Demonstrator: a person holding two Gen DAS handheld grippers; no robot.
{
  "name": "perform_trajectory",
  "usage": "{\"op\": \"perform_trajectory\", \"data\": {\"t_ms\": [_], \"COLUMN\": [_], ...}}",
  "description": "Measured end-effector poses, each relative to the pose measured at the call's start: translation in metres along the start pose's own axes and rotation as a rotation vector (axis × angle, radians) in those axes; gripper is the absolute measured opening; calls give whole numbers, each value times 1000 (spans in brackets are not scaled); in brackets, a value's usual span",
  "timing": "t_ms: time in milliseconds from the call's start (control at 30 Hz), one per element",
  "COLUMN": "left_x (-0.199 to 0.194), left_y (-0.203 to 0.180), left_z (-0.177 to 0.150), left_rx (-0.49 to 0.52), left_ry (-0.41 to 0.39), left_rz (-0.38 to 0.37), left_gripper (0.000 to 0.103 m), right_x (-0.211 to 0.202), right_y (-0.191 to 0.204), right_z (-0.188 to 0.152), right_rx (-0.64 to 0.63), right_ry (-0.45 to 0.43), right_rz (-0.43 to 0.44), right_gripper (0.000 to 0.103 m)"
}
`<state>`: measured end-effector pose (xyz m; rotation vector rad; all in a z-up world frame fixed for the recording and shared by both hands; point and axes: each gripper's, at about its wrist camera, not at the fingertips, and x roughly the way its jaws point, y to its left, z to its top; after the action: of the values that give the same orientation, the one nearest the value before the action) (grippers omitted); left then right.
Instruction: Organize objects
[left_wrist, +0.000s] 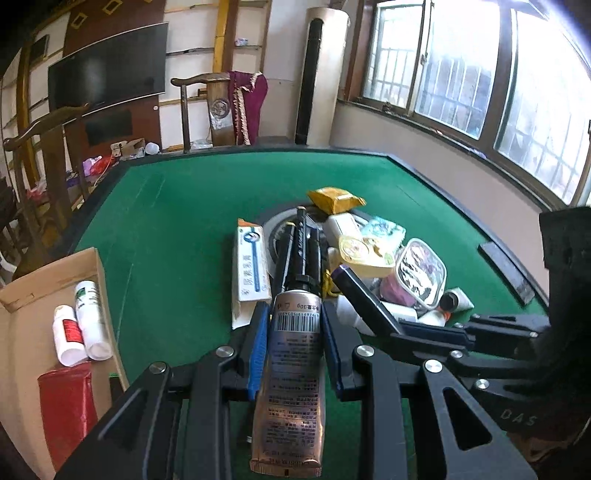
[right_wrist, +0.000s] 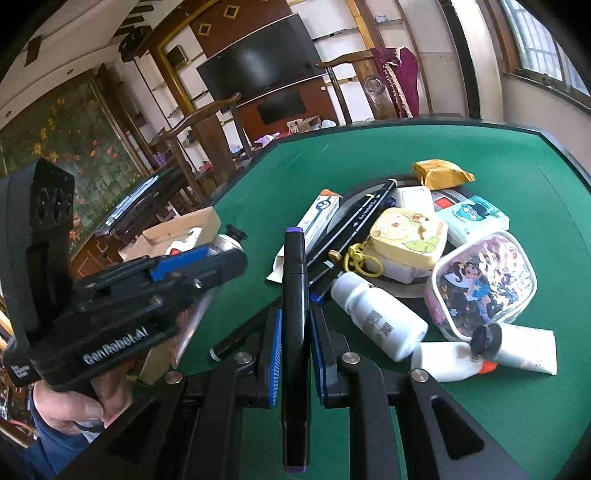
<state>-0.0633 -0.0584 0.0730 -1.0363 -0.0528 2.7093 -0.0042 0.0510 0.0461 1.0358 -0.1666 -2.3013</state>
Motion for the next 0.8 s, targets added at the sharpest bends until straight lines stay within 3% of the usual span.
{"op": "perform_trajectory", "data": {"t_ms": [400,700,800], "left_x": [-23,-59,-78], "left_y": [35,80,97], "left_z": [9,7,5], "left_rx": [-114,-256,-262], "left_ry": [-73,-108,-101], "left_rz": [8,-1,57], "left_gripper": [27,27,27], "right_x": [9,33,43], "right_y": [38,91,116], "right_z": [9,29,41], "right_rx": [-13,-112,-143], "right_ry": [-11,45,50], "right_rz": [15,67,101], "right_gripper": [16,16,16]}}
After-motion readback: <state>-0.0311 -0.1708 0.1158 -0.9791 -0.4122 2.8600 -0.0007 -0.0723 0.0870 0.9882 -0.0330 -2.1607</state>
